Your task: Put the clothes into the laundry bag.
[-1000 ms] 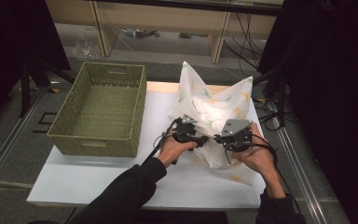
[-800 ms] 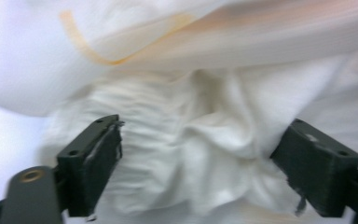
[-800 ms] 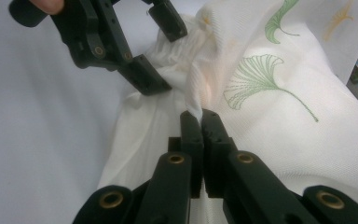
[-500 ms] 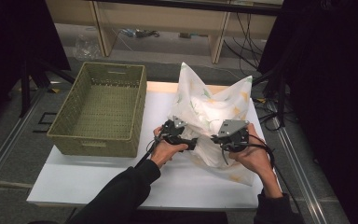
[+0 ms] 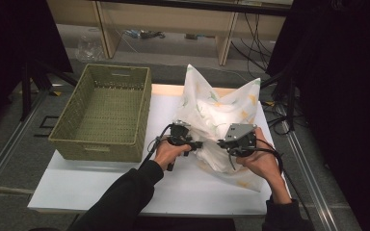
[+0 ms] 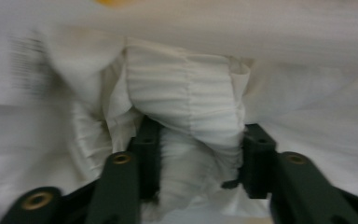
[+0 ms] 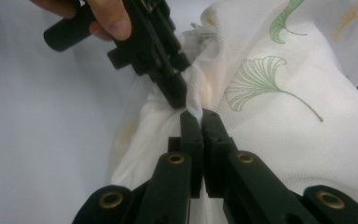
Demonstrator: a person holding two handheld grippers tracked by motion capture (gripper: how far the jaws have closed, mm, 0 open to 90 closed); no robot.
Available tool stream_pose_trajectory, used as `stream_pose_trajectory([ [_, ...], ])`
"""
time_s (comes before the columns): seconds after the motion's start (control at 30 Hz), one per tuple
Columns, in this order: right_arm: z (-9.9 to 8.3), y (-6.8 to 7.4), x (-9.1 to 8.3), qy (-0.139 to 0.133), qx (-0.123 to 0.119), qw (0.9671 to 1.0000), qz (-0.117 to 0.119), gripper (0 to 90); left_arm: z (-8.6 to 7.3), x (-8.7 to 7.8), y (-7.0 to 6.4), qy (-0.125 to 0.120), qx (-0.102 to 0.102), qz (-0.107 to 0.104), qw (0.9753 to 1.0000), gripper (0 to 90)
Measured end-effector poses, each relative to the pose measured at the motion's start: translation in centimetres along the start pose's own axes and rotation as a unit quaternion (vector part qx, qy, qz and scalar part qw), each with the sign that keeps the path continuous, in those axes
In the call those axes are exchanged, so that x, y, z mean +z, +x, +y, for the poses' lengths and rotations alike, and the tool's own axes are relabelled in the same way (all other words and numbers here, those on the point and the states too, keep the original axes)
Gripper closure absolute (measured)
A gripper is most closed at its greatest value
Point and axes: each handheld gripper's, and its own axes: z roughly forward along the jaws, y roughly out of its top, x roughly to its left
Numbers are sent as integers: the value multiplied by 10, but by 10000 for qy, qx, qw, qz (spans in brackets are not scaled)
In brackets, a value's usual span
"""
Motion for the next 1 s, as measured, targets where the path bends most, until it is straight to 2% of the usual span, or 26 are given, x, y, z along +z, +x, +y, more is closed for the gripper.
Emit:
stream_pose_trajectory([
  [0.03, 0, -1, 0, -27, -64, 10000, 1, 900, -1, 2, -4, -27, -50, -148, 9999, 655],
  [0.07, 0, -1, 0, -28, -66, 10000, 20, 900, -1, 2, -8, -21, -2, -264, 9996, 690],
  [0.17, 0, -1, 0, -39, -57, 10000, 16, 900, 5, 3, -23, -187, 61, -412, 9990, 713],
  [0.2, -1, 0, -2, -19, 38, 10000, -23, 900, 7, 3, -25, -231, 93, -412, 9988, 718],
  [0.23, -1, -1, -2, -43, -29, 10000, -11, 900, 10, 4, -25, -280, 122, -349, 9989, 720],
  [0.3, -3, -2, -4, -17, 49, 10000, 12, 900, 14, 10, -18, -330, 135, -110, 9993, 725],
  [0.33, -3, -1, -4, -9, 49, 10000, 29, 900, 14, 15, -13, -311, 194, 86, 9993, 725],
  [0.37, -3, 0, -3, -58, 72, 9999, -53, 900, 13, 20, -7, -305, 263, 271, 9988, 725],
  [0.4, -3, 1, -3, -5, 35, 10000, 64, 900, 12, 24, -2, -287, 158, 305, 9990, 723],
  [0.43, -3, 1, -1, 6, -74, 9999, 78, 900, 12, 25, -1, -291, 42, 298, 9991, 719],
  [0.47, -3, 2, 1, 47, -103, 9999, 69, 900, 12, 25, -3, -321, 43, 326, 9989, 708],
  [0.53, -4, 0, 4, 126, -185, 9997, 47, 900, 14, 16, -8, -185, 309, 455, 9983, 630],
  [0.57, -5, -1, 5, 109, -188, 9998, 31, 900, 15, 10, -11, -148, 436, 557, 9974, 556],
  [0.6, -6, -1, 5, 120, -133, 9998, 42, 900, 15, 0, -12, -135, 638, 655, 9957, 488],
  [0.63, -7, -1, 4, 128, -40, 9999, 3, 900, 15, -6, -12, -164, 729, 726, 9946, 429],
  [0.7, -7, -1, 3, 138, -10, 9999, -9, 900, 14, -21, -10, -212, 770, 763, 9939, 367],
  [0.77, -6, -2, 4, 133, -50, 9999, -26, 900, 11, -31, -5, -247, 810, 983, 9915, 307],
  [0.83, -5, -1, 6, 120, -150, 9998, 12, 900, 9, -33, 0, -172, 869, 1068, 9903, 253],
  [0.87, -5, 0, 6, 163, -68, 9998, -3, 900, 7, -31, 3, -73, 882, 990, 9911, 244],
  [0.93, -5, 1, 6, 177, -36, 9998, 6, 900, 5, -24, 7, 46, 813, 1046, 9912, 210],
  [0.97, -5, 1, 6, 170, -33, 9998, 2, 900, 5, -19, 10, 80, 880, 1111, 9899, 191],
  [1.0, -5, 0, 6, 151, -37, 9999, -25, 900, 4, -14, 13, 192, 935, 1317, 9867, 188],
])
